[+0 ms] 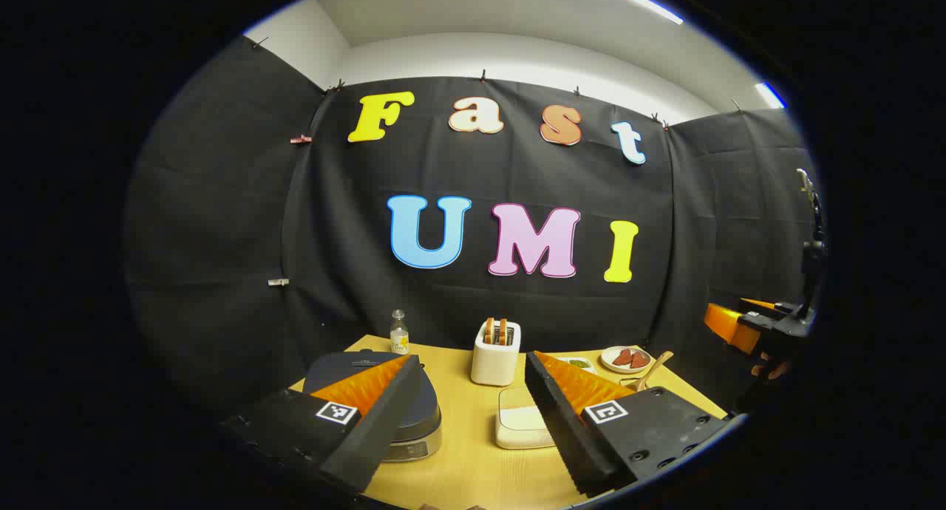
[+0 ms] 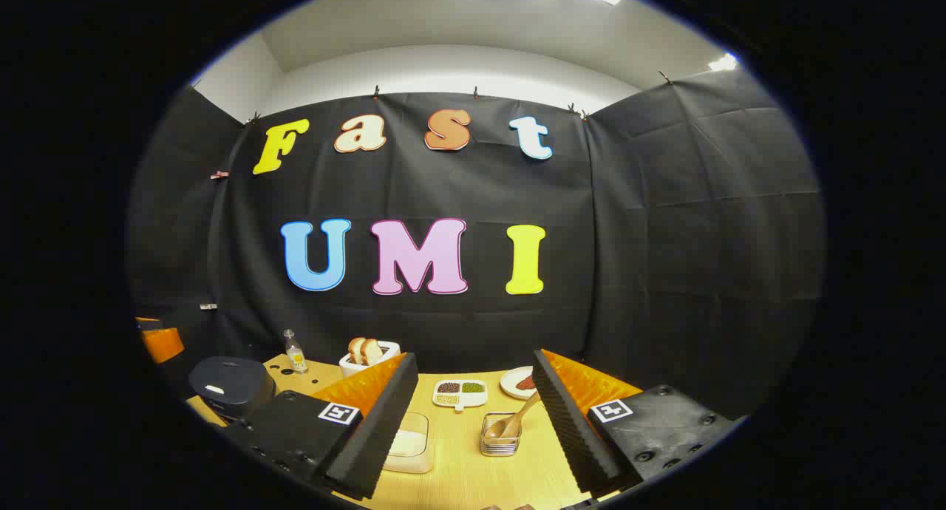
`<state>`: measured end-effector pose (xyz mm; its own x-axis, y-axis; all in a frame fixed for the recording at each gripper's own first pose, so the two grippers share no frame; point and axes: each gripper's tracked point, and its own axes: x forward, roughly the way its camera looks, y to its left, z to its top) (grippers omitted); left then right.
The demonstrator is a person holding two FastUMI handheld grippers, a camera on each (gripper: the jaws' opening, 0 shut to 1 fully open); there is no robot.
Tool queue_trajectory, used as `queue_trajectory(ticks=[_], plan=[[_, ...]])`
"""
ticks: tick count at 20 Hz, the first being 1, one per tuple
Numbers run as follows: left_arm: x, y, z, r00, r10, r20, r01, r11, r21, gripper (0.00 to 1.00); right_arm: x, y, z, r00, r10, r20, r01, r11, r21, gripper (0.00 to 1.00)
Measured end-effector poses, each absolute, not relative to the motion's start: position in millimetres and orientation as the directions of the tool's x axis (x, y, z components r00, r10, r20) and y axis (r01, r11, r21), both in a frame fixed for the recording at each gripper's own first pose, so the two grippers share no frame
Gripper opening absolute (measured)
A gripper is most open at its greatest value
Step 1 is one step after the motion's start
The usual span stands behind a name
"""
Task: Close the left gripper, press the button to open the rice cooker; take a wooden spoon from the chopstick holder with the right hand, scoop a spoonful of rice and pour it into the rice cooker, then put the wooden spoon back into the chopstick holder.
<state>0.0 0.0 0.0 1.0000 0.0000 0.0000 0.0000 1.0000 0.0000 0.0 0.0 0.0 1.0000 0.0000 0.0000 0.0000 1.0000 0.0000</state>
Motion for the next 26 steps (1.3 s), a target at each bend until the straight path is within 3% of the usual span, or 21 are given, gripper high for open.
queue_trajectory(ticks=[5,17,26], plan=[[3,5,-7,1.000,0.015,-0.022,-0.016,1.000,-0.023,0.96,-1,3,-11,0.999,0.005,-0.032,-0.005,1.000,0.011,0.98],[-23,47,-7,0.999,-0.030,0.012,0.030,0.999,-0.034,0.95,-64,53,11,0.998,0.004,0.056,-0.002,1.000,-0.020,0.99],[-5,71,-12,1.000,-0.008,-0.020,0.006,0.998,-0.063,0.94,-68,56,-4,1.000,0.021,0.016,-0.020,1.000,-0.010,0.98]])
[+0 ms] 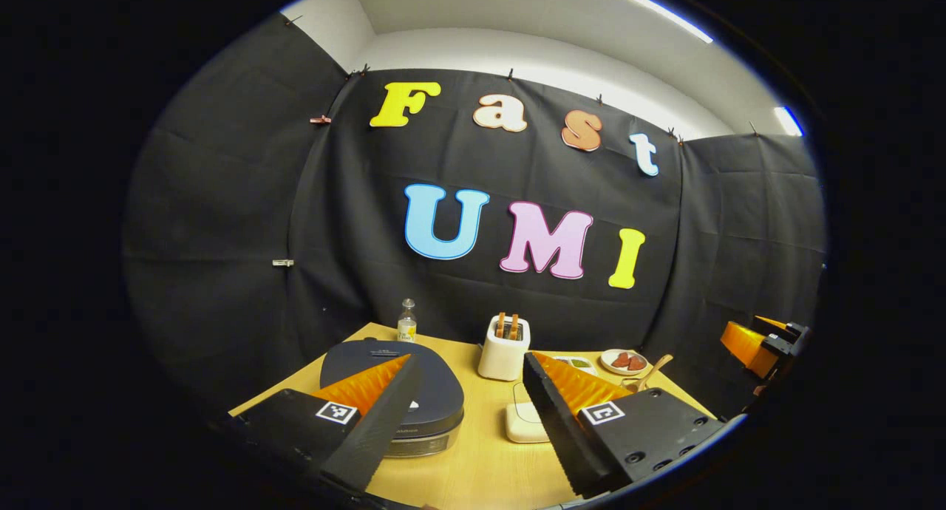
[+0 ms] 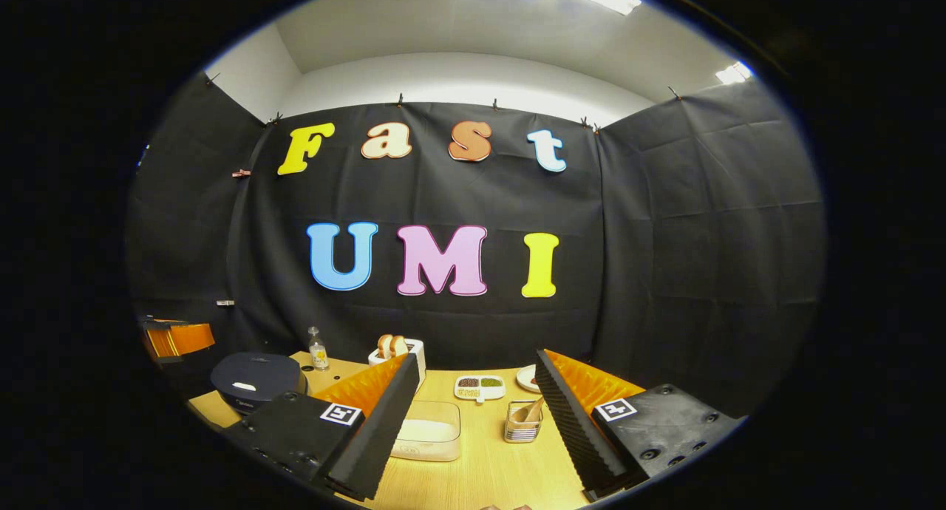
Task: Close the left gripper, press the button to open the rice cooker; take a wooden spoon from the chopstick holder with the right hand, scoop a spoonful of rice and pour it into the rice cooker, then put the wooden spoon back into the chopstick holder.
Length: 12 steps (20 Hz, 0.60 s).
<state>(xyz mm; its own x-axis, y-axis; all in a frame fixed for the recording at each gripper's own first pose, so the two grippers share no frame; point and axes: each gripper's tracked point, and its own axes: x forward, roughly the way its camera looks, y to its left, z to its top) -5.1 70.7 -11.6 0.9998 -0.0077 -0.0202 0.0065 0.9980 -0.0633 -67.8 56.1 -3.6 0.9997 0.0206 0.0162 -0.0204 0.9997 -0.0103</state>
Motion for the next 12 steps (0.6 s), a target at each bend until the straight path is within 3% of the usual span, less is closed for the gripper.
queue_trajectory(ticks=[3,4,6,8,9,10,12], plan=[[8,81,-22,0.997,-0.007,-0.070,0.002,0.998,-0.059,0.84,-57,52,-12,1.000,0.021,0.001,-0.021,0.999,-0.024,0.98],[13,84,-26,0.995,-0.012,-0.099,0.007,0.998,-0.060,0.75,-53,52,-15,1.000,0.024,-0.003,-0.024,1.000,-0.020,0.98],[26,91,-28,0.992,-0.015,-0.129,0.007,0.998,-0.062,0.44,-42,51,-19,0.999,0.029,-0.015,-0.029,1.000,-0.009,0.99],[41,97,-33,0.987,-0.012,-0.161,0.004,0.999,-0.050,0.28,-31,52,-24,0.999,0.042,-0.030,-0.042,0.999,-0.008,0.99],[46,103,-39,0.983,-0.005,-0.182,-0.003,0.999,-0.046,0.29,-26,53,-26,0.998,0.049,-0.033,-0.049,0.999,-0.010,0.99],[51,107,-43,0.981,0.000,-0.196,-0.010,0.999,-0.049,0.14,-21,52,-28,0.998,0.055,-0.036,-0.055,0.998,-0.013,0.99],[62,117,-53,0.972,0.019,-0.232,-0.034,0.998,-0.059,0.07,-10,52,-33,0.997,0.067,-0.047,-0.067,0.998,-0.009,0.99]])
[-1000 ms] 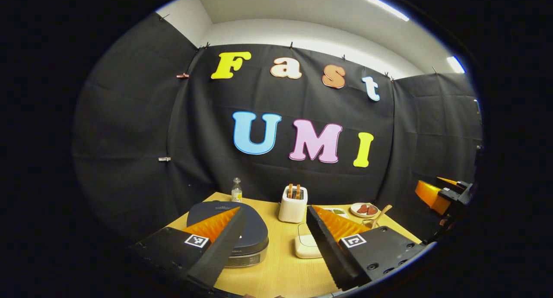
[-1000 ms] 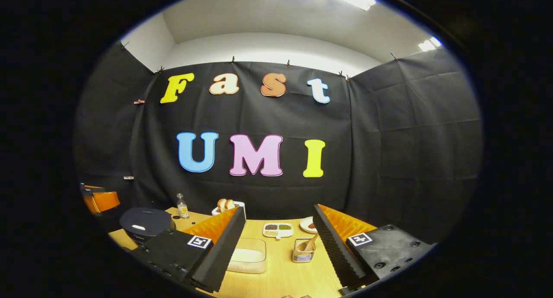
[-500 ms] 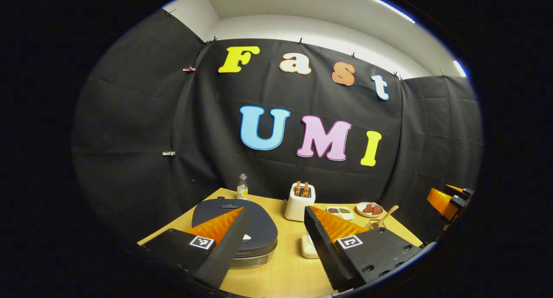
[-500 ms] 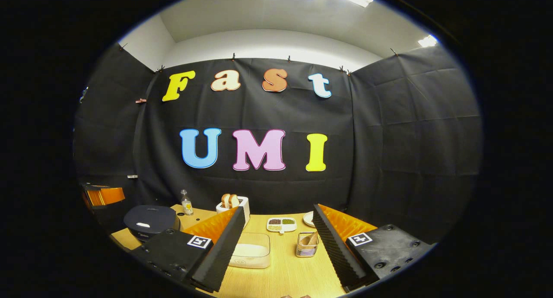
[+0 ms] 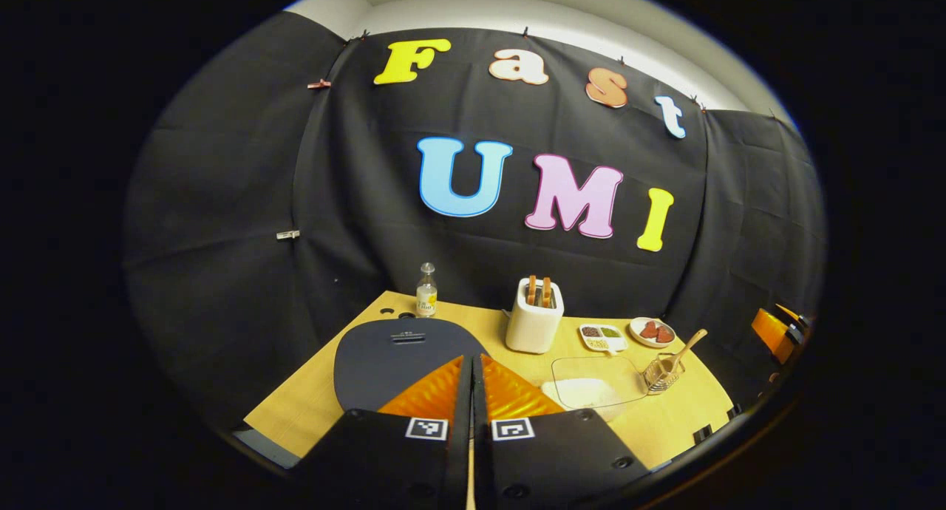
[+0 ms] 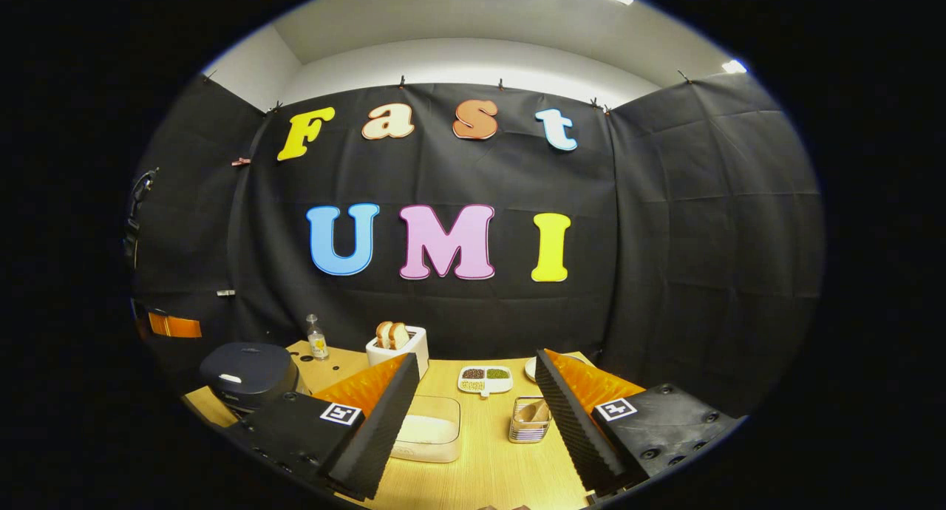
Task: Close the left gripper, press the button to open the rice cooker; take a wooden spoon from the chopstick holder with the right hand, scoop a spoonful of rice and pour it into the rice cooker, then put the wooden spoon back into the chopstick holder.
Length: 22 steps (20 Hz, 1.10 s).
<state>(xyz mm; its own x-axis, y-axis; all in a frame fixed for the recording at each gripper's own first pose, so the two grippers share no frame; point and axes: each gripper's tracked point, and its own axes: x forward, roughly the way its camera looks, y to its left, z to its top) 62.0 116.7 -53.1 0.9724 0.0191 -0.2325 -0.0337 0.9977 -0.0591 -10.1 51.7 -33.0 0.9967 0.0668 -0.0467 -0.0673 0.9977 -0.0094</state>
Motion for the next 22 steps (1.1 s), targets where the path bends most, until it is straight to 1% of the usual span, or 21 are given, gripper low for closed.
queue_trajectory(ticks=[2,3,5,7,8,9,11,12,13,17,21,22], plan=[[70,124,-70,0.958,0.034,-0.284,-0.057,0.996,-0.072,0.06,2,49,-36,0.996,0.074,-0.056,-0.074,0.997,-0.003,0.99],[74,127,-83,0.944,0.035,-0.328,-0.068,0.994,-0.088,0.06,8,48,-38,0.995,0.074,-0.062,-0.075,0.997,0.000,1.00],[80,126,-106,0.916,0.016,-0.401,-0.079,0.987,-0.142,0.06,19,42,-43,0.995,0.069,-0.072,-0.069,0.998,0.014,0.99],[87,133,-120,0.900,0.031,-0.434,-0.100,0.986,-0.136,0.06,29,36,-48,0.994,0.064,-0.088,-0.060,0.997,0.039,0.99],[90,135,-126,0.894,0.039,-0.447,-0.105,0.987,-0.124,0.06,34,35,-55,0.992,0.065,-0.106,-0.059,0.997,0.057,1.00],[92,139,-133,0.887,0.046,-0.460,-0.110,0.987,-0.114,0.06,37,34,-62,0.989,0.064,-0.130,-0.056,0.996,0.068,0.99],[94,141,-149,0.866,0.053,-0.497,-0.123,0.986,-0.108,0.06,42,31,-74,0.983,0.064,-0.170,-0.051,0.996,0.077,1.00],[95,143,-153,0.859,0.057,-0.509,-0.129,0.986,-0.108,0.06,43,32,-78,0.981,0.068,-0.181,-0.054,0.995,0.081,1.00],[97,143,-156,0.856,0.062,-0.514,-0.133,0.986,-0.102,0.06,44,34,-80,0.980,0.074,-0.187,-0.060,0.995,0.084,0.98],[95,142,-165,0.852,0.076,-0.518,-0.133,0.988,-0.073,0.07,47,33,-85,0.978,0.084,-0.192,-0.070,0.994,0.080,0.98],[93,143,-170,0.823,0.101,-0.560,-0.146,0.989,-0.037,0.07,48,24,-91,0.976,0.075,-0.203,-0.059,0.995,0.081,0.98],[95,144,-166,0.831,0.104,-0.547,-0.149,0.988,-0.039,0.07,48,21,-92,0.976,0.070,-0.204,-0.054,0.995,0.083,0.98]])
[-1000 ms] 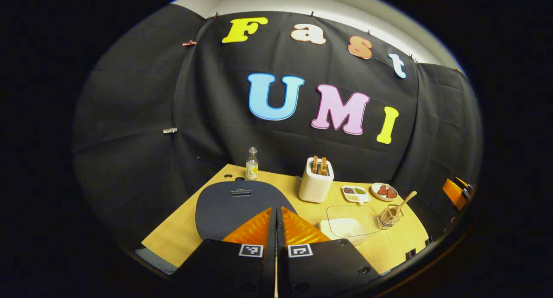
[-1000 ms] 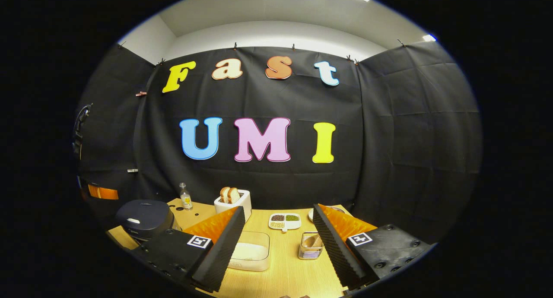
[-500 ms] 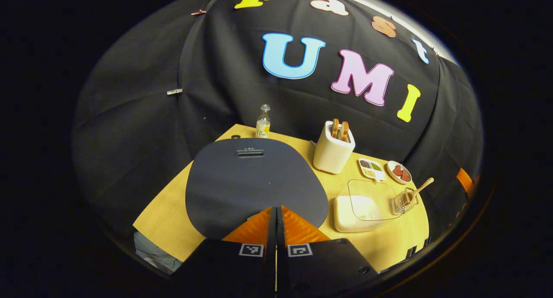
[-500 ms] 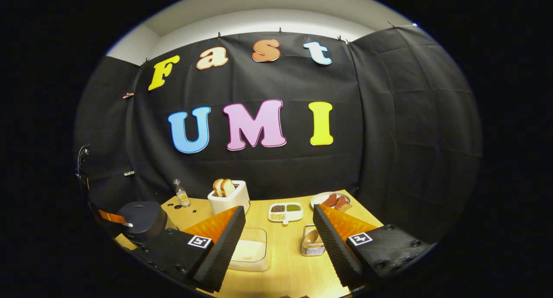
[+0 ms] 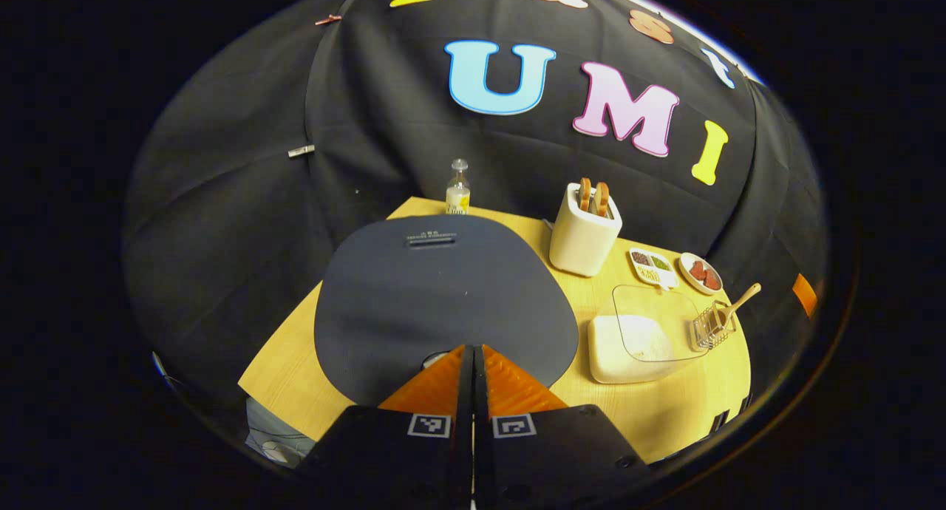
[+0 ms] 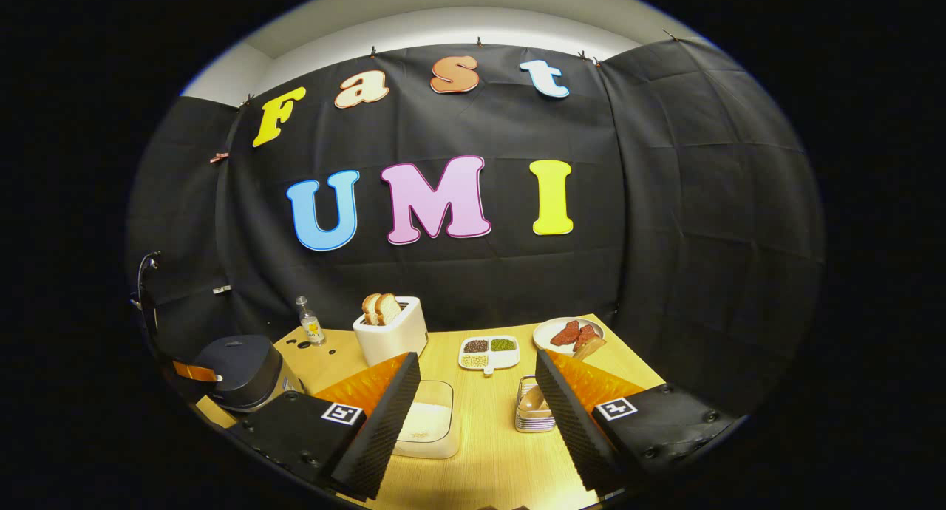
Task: Close the left gripper, press the button to open the rice cooker; take a wooden spoon from the chopstick holder with the right hand, scoop a spoonful of rice and pour it into the rice cooker, then put the wooden spoon back into the chopstick holder.
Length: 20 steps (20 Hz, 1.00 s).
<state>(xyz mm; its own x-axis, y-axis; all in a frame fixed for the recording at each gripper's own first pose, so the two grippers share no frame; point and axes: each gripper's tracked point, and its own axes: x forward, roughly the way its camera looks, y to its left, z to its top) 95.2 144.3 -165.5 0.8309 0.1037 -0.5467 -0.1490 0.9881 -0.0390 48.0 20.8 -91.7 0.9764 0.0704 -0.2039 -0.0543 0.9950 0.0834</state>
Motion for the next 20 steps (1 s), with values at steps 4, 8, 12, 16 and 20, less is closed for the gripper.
queue_trajectory(ticks=[4,8,12,16,20], plan=[[94,143,-150,0.866,0.119,-0.485,-0.170,0.984,-0.061,0.06,47,5,-94,0.976,0.041,-0.212,-0.021,0.995,0.097,0.98],[90,147,-66,0.933,0.228,-0.278,-0.253,0.966,-0.058,0.08,55,-11,-106,0.971,0.025,-0.236,0.009,0.990,0.142,0.98],[81,148,-14,0.941,0.305,-0.146,-0.311,0.950,-0.019,0.09,72,-31,-122,0.967,-0.009,-0.253,0.035,0.994,0.099,0.98],[77,131,-17,0.948,0.288,-0.134,-0.294,0.955,-0.028,0.41,95,-51,-127,0.966,-0.032,-0.258,0.061,0.993,0.104,0.98],[69,120,-23,0.947,0.296,-0.128,-0.305,0.950,-0.061,0.96,122,-74,-142,0.953,-0.069,-0.294,0.114,0.984,0.139,0.98]])
